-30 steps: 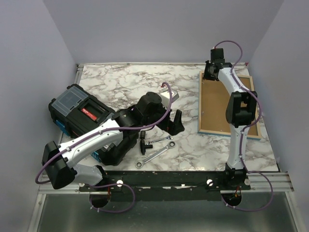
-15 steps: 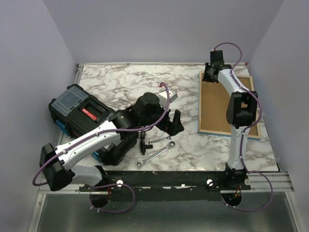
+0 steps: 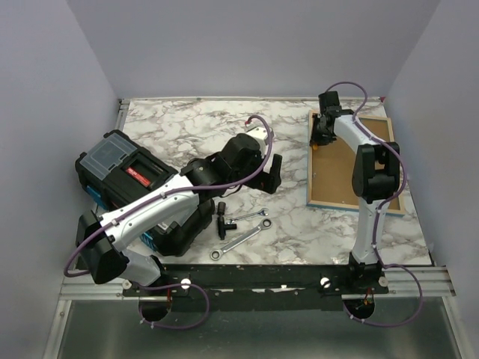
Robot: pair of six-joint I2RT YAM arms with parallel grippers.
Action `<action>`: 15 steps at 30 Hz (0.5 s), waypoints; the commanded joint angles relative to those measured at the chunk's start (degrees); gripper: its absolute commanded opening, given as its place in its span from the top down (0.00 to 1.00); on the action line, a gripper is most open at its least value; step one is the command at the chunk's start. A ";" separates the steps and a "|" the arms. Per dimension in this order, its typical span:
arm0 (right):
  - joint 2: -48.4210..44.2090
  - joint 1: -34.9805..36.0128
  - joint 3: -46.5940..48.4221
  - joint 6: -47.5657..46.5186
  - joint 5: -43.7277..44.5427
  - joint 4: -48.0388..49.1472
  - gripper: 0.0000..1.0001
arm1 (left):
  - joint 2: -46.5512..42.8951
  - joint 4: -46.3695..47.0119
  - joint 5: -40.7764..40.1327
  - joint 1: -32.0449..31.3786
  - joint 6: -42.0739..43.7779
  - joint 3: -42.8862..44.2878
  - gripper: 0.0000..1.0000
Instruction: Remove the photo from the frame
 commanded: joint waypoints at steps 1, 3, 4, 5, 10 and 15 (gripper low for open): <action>-2.72 0.13 -1.08 0.81 0.35 -4.15 1.00 | 1.22 -2.66 -5.32 1.03 0.15 4.08 0.01; -3.38 0.14 -2.08 0.74 -0.55 -4.91 1.00 | 2.43 -4.47 -5.99 1.65 -0.10 6.15 0.02; -3.70 0.13 -2.64 0.61 -0.87 -5.25 1.00 | 2.93 -5.03 -6.35 2.08 -0.15 6.85 0.02; -4.25 0.07 -3.36 0.74 -0.60 -5.62 1.00 | 3.11 -5.17 -6.39 2.34 -0.15 7.32 0.02; -9.31 0.11 -6.84 0.75 1.02 -6.18 1.00 | 2.63 -3.04 1.16 4.12 1.13 6.68 0.02; -17.27 0.43 -11.16 1.30 -12.68 -4.90 0.99 | 0.54 3.57 18.06 7.52 -0.42 2.65 0.06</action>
